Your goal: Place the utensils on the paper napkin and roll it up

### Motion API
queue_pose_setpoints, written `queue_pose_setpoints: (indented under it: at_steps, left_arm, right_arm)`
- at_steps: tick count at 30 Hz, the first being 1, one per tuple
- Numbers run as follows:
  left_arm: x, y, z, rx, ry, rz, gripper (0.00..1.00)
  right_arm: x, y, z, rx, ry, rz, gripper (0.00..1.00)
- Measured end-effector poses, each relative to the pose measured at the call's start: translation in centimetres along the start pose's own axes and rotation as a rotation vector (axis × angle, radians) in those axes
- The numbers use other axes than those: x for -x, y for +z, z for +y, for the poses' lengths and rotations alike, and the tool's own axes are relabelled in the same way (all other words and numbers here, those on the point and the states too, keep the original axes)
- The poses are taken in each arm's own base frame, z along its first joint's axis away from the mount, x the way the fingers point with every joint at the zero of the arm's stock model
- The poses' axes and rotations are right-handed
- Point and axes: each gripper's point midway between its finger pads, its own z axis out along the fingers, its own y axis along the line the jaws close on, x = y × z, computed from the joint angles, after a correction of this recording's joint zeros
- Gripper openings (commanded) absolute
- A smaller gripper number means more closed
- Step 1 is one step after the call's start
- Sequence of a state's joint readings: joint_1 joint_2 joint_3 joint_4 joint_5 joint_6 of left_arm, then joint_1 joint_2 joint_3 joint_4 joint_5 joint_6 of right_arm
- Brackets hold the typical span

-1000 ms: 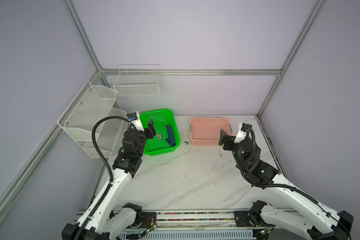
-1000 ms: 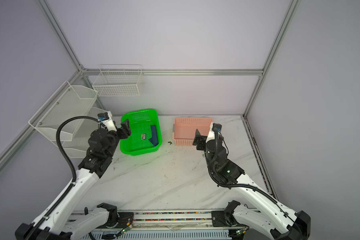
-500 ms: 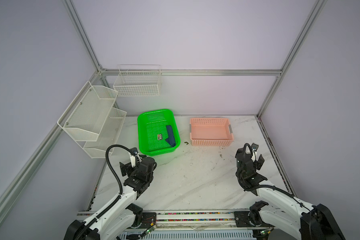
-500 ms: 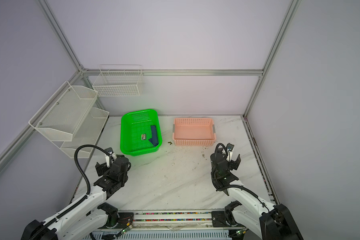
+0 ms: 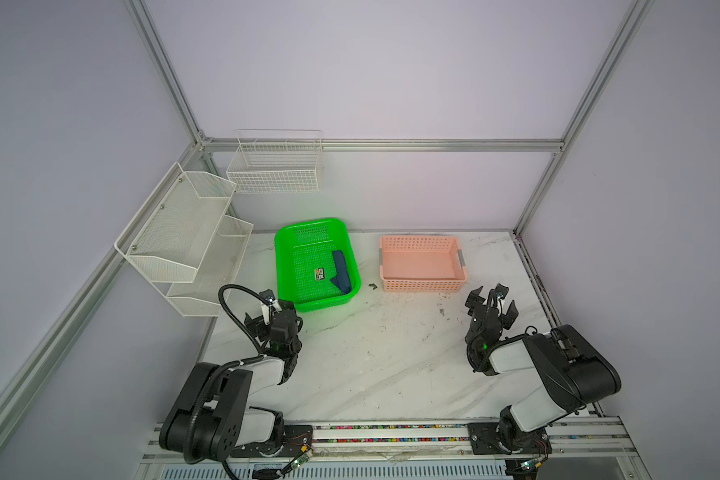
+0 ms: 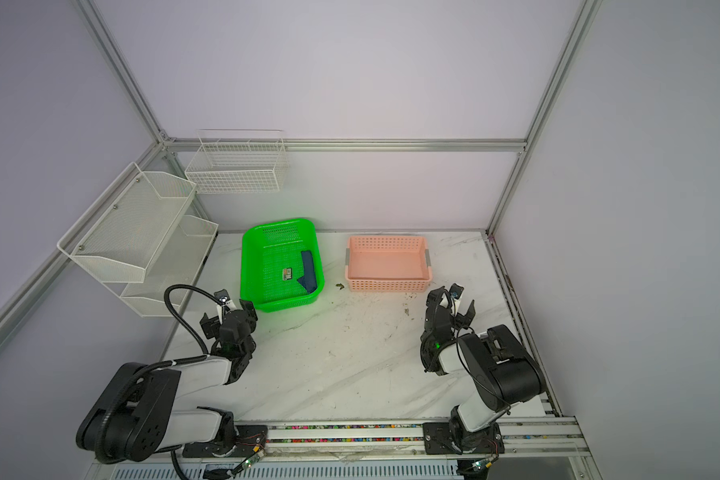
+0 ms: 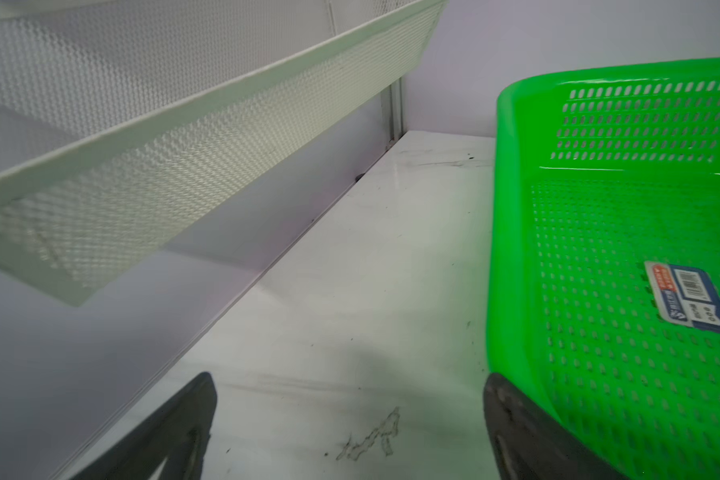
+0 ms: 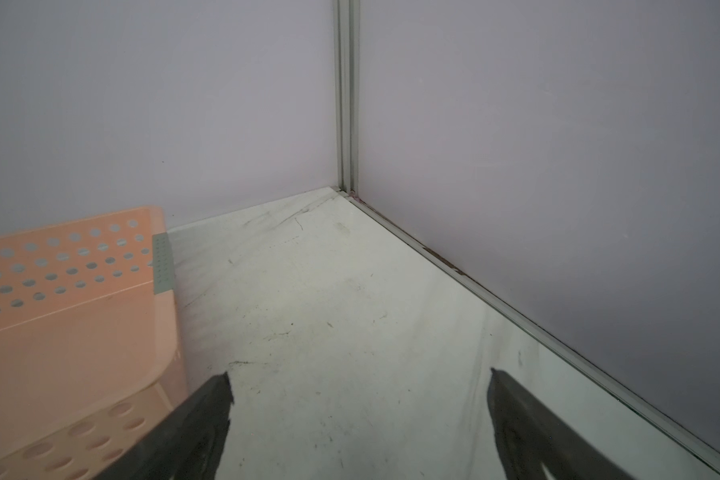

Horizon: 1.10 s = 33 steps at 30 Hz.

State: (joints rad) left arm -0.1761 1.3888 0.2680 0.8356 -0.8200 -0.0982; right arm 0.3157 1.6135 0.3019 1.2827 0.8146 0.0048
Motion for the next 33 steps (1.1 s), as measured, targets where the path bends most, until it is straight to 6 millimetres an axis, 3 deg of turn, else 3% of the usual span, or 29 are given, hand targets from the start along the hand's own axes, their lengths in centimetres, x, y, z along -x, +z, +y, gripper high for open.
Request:
queue_pose_setpoints:
  at_steps: [2,5,7,10,15,20,24,27,33]
  left_arm:
    - [-0.5,0.5,-0.7,-0.027,0.001,-0.03,1.0]
    - [-1.6,0.3,-1.3,-0.074,0.029,-0.047,1.0]
    - [-1.2,-0.3,-1.4,-0.109,0.016,-0.079,1.0]
    - [0.1,-1.2,-1.7,-0.162,-0.016,-0.14,1.0]
    - [1.0,-1.7,-3.5,-0.262,-0.004,-0.192,1.0]
    - [1.5,-0.5,-4.6,-0.284,0.001,-0.201,1.0]
    - [1.9,2.4,-4.6,-0.27,-0.012,-0.125,1.0]
    - [1.2,3.8,-3.8,-0.262,-0.018,-0.054,1.0]
    - [-0.7,3.7,-4.4,-0.307,0.008,0.018,1.0]
  right_arm:
    - [-0.2,0.3,0.5,0.033,0.013,-0.025,0.97]
    - [-2.4,0.7,0.5,0.069,-0.05,0.002,0.97]
    - [-3.5,0.2,0.5,0.106,-0.078,0.026,0.97]
    - [-3.7,0.0,1.9,0.194,-0.096,0.017,0.97]
    - [-4.9,0.1,3.5,0.273,-0.137,0.037,0.97]
    - [-1.5,2.8,4.6,0.252,-0.042,-0.027,0.97]
    - [1.4,5.4,3.7,0.222,0.04,-0.064,0.97]
    - [1.0,5.7,3.3,0.215,0.038,-0.044,0.97]
    - [0.5,5.6,3.5,0.229,0.032,-0.027,0.97]
